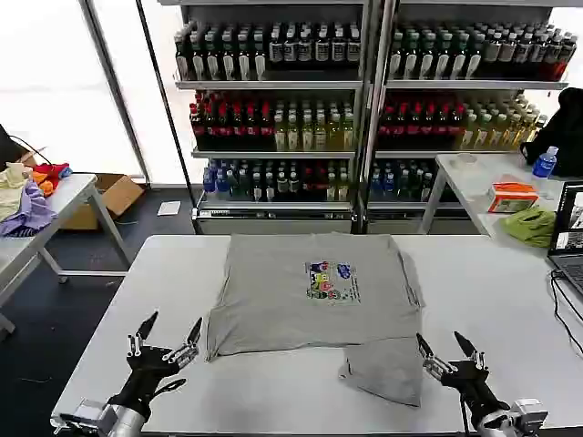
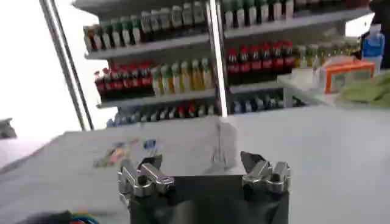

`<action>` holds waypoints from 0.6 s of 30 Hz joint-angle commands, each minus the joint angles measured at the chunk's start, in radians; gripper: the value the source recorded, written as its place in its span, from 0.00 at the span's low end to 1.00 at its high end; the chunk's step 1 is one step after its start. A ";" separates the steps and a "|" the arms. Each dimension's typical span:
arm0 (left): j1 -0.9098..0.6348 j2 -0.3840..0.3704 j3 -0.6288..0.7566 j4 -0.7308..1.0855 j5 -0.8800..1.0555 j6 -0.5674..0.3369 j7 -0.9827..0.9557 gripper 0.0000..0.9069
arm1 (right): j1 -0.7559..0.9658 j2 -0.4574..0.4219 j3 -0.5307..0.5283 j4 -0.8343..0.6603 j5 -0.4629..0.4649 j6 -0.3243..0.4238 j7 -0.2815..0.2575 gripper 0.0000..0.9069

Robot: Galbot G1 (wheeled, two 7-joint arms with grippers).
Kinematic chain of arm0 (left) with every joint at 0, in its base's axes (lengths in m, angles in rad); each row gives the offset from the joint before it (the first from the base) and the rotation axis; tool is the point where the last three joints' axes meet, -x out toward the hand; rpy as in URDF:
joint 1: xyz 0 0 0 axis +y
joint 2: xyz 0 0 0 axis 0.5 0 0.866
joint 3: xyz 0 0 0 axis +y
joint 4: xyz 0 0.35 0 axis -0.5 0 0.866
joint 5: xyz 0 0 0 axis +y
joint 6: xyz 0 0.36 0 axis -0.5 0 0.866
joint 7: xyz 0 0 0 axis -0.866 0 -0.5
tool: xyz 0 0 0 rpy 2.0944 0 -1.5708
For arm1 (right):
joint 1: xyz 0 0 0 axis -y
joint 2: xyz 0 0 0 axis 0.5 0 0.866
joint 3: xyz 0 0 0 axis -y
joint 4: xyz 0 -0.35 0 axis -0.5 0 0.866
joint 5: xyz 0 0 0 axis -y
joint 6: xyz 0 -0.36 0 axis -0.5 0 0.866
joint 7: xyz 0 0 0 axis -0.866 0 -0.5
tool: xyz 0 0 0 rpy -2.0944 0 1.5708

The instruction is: Fold and organize the clothes.

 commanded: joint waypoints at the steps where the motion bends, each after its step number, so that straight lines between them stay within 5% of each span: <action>1: -0.038 0.221 0.101 -0.008 -0.276 0.395 -0.086 1.00 | -0.036 -0.033 -0.058 0.104 0.014 -0.279 0.192 1.00; 7: -0.097 0.263 0.176 0.061 -0.299 0.396 -0.100 1.00 | -0.056 -0.010 -0.126 0.116 -0.002 -0.279 0.245 1.00; 18: -0.227 0.221 0.222 0.158 -0.290 0.394 -0.104 1.00 | -0.048 0.021 -0.171 0.090 -0.031 -0.276 0.250 1.00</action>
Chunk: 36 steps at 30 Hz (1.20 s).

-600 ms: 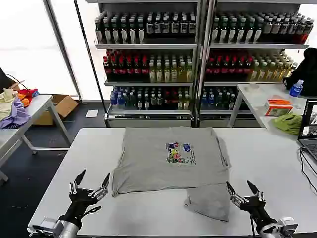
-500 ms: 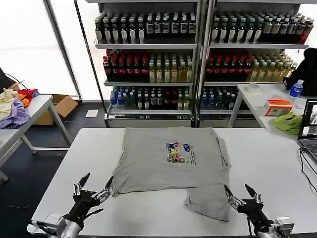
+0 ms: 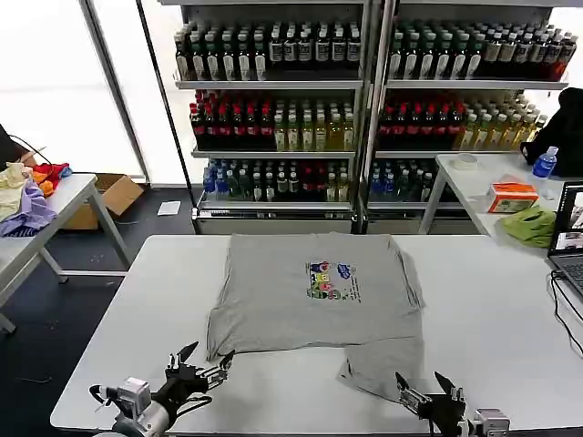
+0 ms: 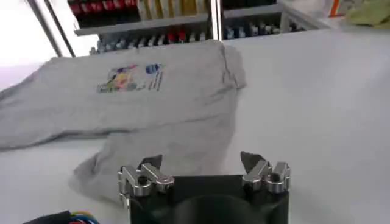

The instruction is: Fold and organize the clothes.

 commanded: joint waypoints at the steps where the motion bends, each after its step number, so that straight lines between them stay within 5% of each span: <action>1: -0.147 0.015 0.070 0.102 -0.061 0.081 -0.022 1.00 | -0.002 0.005 -0.040 0.006 -0.011 -0.056 0.050 1.00; 8: -0.215 0.011 0.080 0.194 -0.056 0.080 -0.026 1.00 | 0.014 0.015 -0.063 0.003 -0.027 -0.055 0.045 1.00; 9: -0.219 0.011 0.079 0.202 -0.056 0.079 -0.026 1.00 | 0.013 0.016 -0.064 0.003 -0.028 -0.053 0.044 0.46; 12: -0.226 0.010 0.086 0.225 -0.051 0.072 -0.025 1.00 | 0.014 0.018 -0.068 0.000 -0.029 -0.052 0.044 0.26; 15: -0.220 0.000 0.099 0.251 -0.013 0.063 -0.026 0.84 | 0.017 0.019 -0.069 -0.012 -0.037 -0.049 0.044 0.00; 16: -0.214 -0.004 0.101 0.254 0.002 0.061 -0.026 0.82 | 0.016 0.018 -0.067 -0.017 -0.037 -0.048 0.042 0.00; 18: -0.199 -0.015 0.106 0.250 0.006 0.063 -0.031 0.53 | 0.015 0.019 -0.065 -0.021 -0.038 -0.046 0.043 0.00; 19: -0.187 -0.020 0.109 0.246 0.013 0.063 -0.029 0.48 | 0.014 0.020 -0.063 -0.021 -0.036 -0.043 0.041 0.00; 21: -0.180 -0.028 0.114 0.244 0.026 0.062 -0.031 0.09 | 0.014 0.021 -0.063 -0.023 -0.037 -0.040 0.040 0.00; 22: -0.178 -0.032 0.116 0.248 0.027 0.059 -0.030 0.02 | 0.012 0.021 -0.064 -0.025 -0.036 -0.037 0.037 0.00; 36: -0.164 -0.050 0.113 0.236 0.020 -0.005 -0.056 0.02 | 0.002 0.026 -0.061 -0.027 0.006 0.045 -0.001 0.00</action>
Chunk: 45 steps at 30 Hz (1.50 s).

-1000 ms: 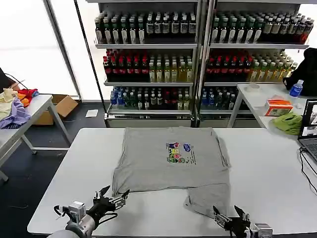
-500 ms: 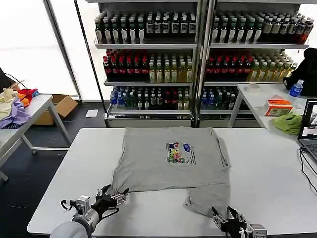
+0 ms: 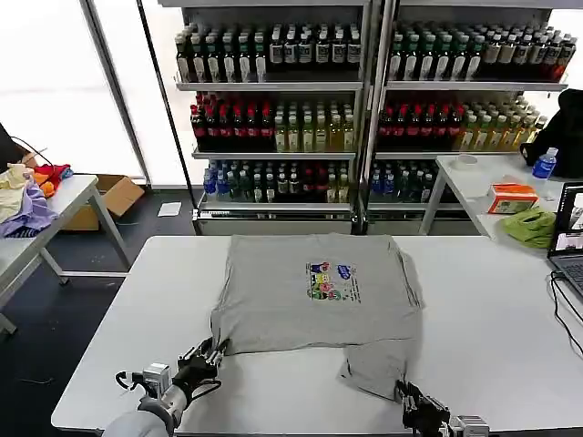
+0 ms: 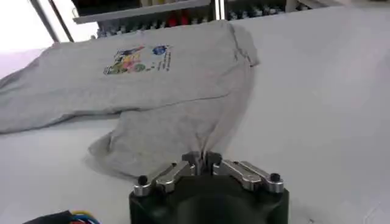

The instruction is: Fold and organize the clothes.

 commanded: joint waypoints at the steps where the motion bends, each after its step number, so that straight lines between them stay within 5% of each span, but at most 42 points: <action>1: 0.010 -0.015 0.005 0.004 -0.003 -0.029 -0.022 0.01 | -0.001 0.000 0.003 0.002 0.018 0.056 -0.026 0.00; 9: 0.082 -0.066 -0.051 -0.125 -0.016 -0.032 -0.052 0.02 | -0.033 -0.008 0.027 0.045 0.064 0.135 -0.078 0.00; 21: 0.240 -0.064 -0.142 -0.323 -0.021 0.013 -0.066 0.02 | -0.312 -0.030 0.131 0.191 0.100 0.097 -0.086 0.00; 28: 0.308 -0.038 -0.169 -0.386 -0.022 0.058 -0.071 0.01 | -0.397 -0.049 0.143 0.234 0.090 0.101 -0.148 0.00; 36: 0.266 0.013 -0.180 -0.373 -0.066 0.059 -0.063 0.01 | -0.258 -0.061 0.129 0.220 0.157 0.198 -0.165 0.00; 45: 0.000 0.115 -0.128 -0.214 -0.220 0.058 -0.067 0.01 | 0.094 -0.010 0.048 0.075 0.158 0.264 -0.125 0.00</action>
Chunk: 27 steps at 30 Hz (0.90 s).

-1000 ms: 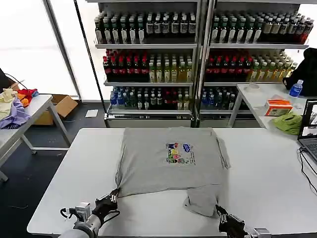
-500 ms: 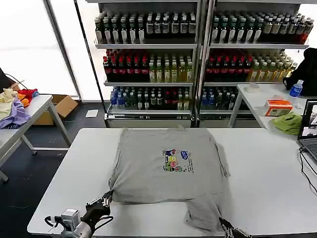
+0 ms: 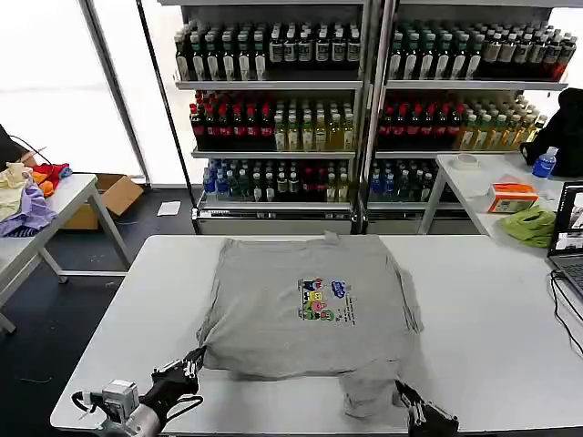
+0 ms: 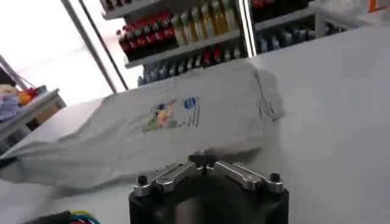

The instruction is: Fold and organize the clothes.

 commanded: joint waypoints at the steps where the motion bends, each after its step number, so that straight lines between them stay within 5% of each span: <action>1: -0.246 0.106 0.032 0.123 -0.148 0.009 0.002 0.01 | 0.249 0.020 -0.043 -0.088 0.021 0.058 0.013 0.00; 14: -0.586 0.107 0.197 0.424 -0.192 0.010 0.033 0.01 | 0.621 0.007 -0.150 -0.356 0.016 0.038 0.079 0.00; 27: -0.747 0.023 0.287 0.690 -0.123 0.010 0.042 0.01 | 0.913 0.063 -0.305 -0.760 -0.117 0.049 0.085 0.00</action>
